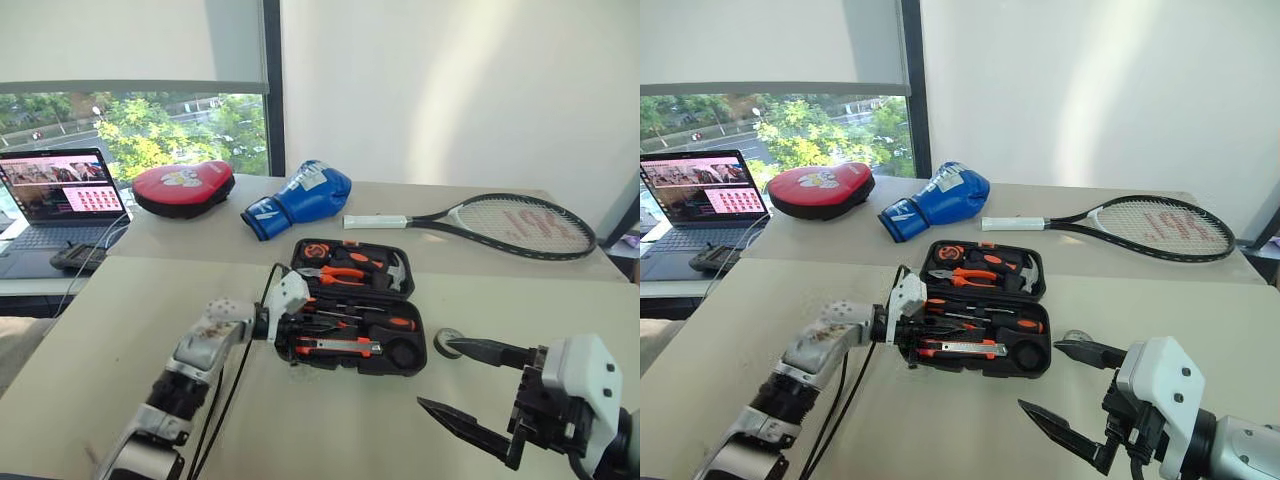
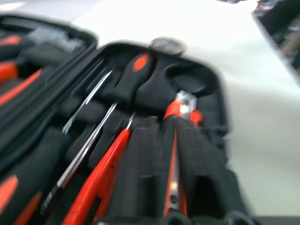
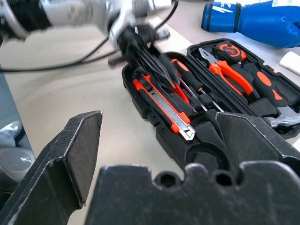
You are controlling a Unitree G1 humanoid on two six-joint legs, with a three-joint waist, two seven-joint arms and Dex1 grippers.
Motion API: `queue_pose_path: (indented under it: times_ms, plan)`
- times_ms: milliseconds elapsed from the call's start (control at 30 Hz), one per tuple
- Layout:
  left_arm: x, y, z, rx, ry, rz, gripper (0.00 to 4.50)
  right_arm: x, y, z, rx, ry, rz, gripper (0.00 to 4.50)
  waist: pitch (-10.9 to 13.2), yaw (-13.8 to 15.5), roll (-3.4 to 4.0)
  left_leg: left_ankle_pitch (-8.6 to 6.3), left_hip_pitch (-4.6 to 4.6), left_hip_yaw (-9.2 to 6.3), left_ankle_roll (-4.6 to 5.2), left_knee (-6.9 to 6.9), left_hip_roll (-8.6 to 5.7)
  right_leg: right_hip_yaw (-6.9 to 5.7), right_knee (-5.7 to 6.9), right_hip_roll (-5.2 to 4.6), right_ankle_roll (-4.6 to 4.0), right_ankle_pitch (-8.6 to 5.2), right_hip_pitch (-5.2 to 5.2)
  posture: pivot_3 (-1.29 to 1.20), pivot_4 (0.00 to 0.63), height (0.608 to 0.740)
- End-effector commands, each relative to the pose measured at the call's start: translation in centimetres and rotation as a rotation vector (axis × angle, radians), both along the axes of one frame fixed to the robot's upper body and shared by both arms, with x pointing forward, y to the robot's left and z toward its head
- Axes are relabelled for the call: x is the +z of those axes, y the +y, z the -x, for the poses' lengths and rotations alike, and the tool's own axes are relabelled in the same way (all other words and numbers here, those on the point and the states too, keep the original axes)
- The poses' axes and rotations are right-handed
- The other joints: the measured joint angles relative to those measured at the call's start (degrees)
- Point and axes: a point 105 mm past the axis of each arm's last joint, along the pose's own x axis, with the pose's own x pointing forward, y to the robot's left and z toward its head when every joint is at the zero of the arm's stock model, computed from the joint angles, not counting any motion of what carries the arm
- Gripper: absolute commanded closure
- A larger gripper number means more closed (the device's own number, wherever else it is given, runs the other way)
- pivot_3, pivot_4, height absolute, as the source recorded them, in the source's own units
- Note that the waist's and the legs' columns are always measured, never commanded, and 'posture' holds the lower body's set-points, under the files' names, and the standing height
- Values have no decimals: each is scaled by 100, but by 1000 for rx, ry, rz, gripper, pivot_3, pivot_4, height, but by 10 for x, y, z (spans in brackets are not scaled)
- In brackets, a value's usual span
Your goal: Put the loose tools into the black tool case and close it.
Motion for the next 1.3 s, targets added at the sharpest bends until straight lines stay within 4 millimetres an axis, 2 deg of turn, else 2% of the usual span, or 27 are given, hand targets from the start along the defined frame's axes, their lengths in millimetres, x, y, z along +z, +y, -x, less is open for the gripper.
queue_pose_path:
  times_ms: [33, 200, 367, 600, 733, 767, 867, 900, 1067, 1133, 1167, 1233, 1300]
  plan:
    - [-21, -2, 1, 36, -76, -95, 4441, 9, 4, 2, 19, -40, -13, 0, 0, 0, 0, 0, 2, 0, 0, -2, 0, 1, 0, -3, 0, 0, 2, 0, 150, 740]
    - [-49, -4, 17, -58, -99, -247, 4441, 9, 4, 1, 16, -29, 0, 0, -15, 5, 7, 0, 10, -3, 0, -3, 0, 3, -3, -36, -2, 0, 12, 0, 150, 740]
    - [-67, -4, 28, -160, -160, -347, 4441, 1, 0, -5, -32, 13, 59, 0, -82, -4, 32, -2, 21, -1, 0, -21, -2, -3, -7, -44, -7, -4, 15, 0, 150, 740]
    - [-91, 3, 26, -192, -356, -418, 4441, 1, -2, -13, -54, 15, 85, 0, -126, 25, 65, -6, 37, 1, 3, -24, -2, -4, -13, -54, -16, -10, 28, 0, 150, 740]
    - [-99, 13, 23, -185, -423, -415, 4441, 2, -2, -15, -57, 13, 88, 0, -142, 38, 88, -8, 95, 0, 6, -28, -1, -6, -24, -63, -48, -35, 94, 0, 150, 740]
    - [-100, 14, 22, -175, -429, -410, 4441, 2, -2, -15, -58, 13, 89, 0, -151, 33, 104, -10, 111, -1, 7, -32, 2, -6, -31, -65, -19, -55, 112, 0, 150, 740]
    - [-83, 11, 11, -136, -482, -347, 4441, 1, -5, -19, -75, 19, 95, 0, -158, 30, 123, -15, 169, 1, -3, -44, 4, -6, -34, -77, 4, -64, 137, 0, 150, 740]
    - [-75, 9, 9, -124, -490, -308, 4441, 0, -6, -20, -77, 23, 97, 0, -157, 31, 125, -31, 179, 0, -32, -46, 8, -7, -34, -78, 5, -64, 150, 0, 150, 740]
    - [-22, 7, -1, 6, -302, 5, 4441, -1, -9, -24, -85, 33, 102, 0, -150, -14, 133, -30, 169, 3, -51, -45, 13, -12, -31, -79, 17, -59, 136, 0, 150, 740]
    - [6, 17, -5, 58, -116, 125, 4441, 0, -10, -26, -87, 31, 107, 0, -141, -36, 133, 2, 123, 10, -7, -44, 11, -13, -15, -76, 36, -46, 104, 0, 150, 740]
    - [19, 22, -4, 59, -34, 163, 4441, 0, -11, -27, -88, 31, 108, 0, -122, -41, 100, 9, 90, 11, -14, -43, 8, -15, 2, -65, 58, -34, 68, 0, 150, 740]
    - [37, 31, 1, 58, 63, 196, 4441, -1, -14, -30, -92, 33, 111, 0, -100, -82, 65, 23, 6, 5, -35, -42, 10, -17, 12, -9, 29, -20, -12, 0, 150, 740]
    - [49, 41, 3, 70, 156, 221, 4441, -1, -15, -32, -94, 37, 105, 0, -93, -94, 54, 51, -5, -2, -90, -31, 11, -22, 9, 23, 3, -5, -21, 0, 150, 740]
